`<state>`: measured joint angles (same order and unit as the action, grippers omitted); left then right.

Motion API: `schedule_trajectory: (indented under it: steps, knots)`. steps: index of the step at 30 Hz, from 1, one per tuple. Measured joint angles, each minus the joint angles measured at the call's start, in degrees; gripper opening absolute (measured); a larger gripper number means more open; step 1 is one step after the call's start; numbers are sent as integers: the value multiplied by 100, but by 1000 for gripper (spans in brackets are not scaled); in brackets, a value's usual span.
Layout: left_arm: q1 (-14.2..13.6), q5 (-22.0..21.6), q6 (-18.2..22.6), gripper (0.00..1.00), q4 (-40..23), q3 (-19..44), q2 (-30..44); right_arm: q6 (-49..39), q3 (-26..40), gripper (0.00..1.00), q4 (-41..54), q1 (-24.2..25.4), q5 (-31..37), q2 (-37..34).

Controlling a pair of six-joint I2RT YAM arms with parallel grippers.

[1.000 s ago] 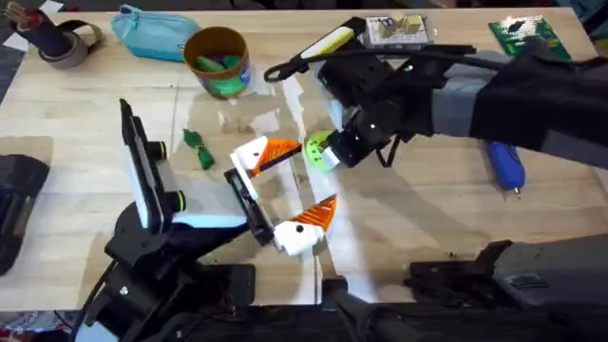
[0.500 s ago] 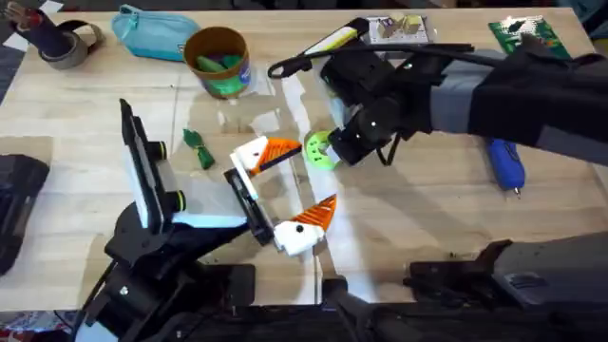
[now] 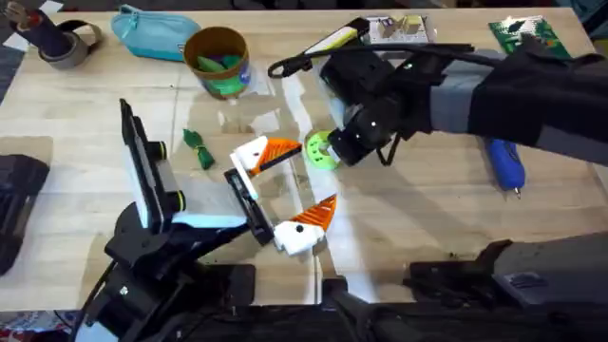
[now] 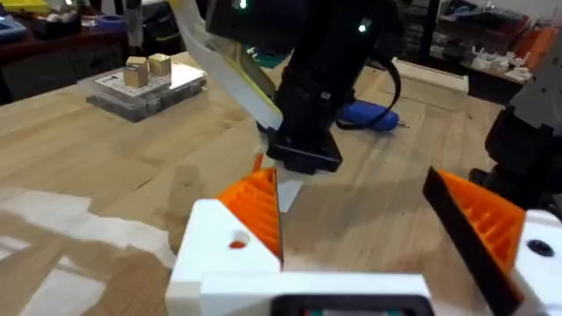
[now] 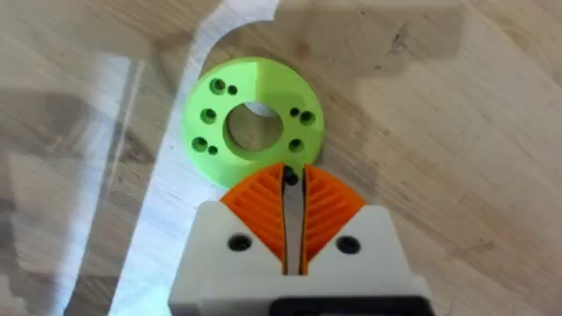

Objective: Pick up the gripper from the table and insert it into the empty holder that is missing its gripper. Then pick up a screw, insert it into the mounting hole, and use the screwdriver to tighten it. Finally, clean up the table by picking up the vegetable and placing it into the bucket.

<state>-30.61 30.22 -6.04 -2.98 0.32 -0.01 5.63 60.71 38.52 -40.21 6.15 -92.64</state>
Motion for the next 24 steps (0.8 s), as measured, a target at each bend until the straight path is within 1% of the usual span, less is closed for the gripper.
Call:
schedule_trajectory:
  steps: [13, 15, 16, 24]
  knots:
    - [0, 0, 0, 991, 0, 0, 0, 0, 0, 99, -12, 0, 0, -57]
    - [0, 0, 0, 991, 0, 0, 0, 13, 5, 20, -17, 0, 5, -156]
    - [0, 0, 0, 991, 0, 0, 0, 9, 15, 11, -27, 0, 3, -166]
    - [0, 0, 0, 991, 0, 0, 0, 0, 18, 7, -16, -2, 25, -166]
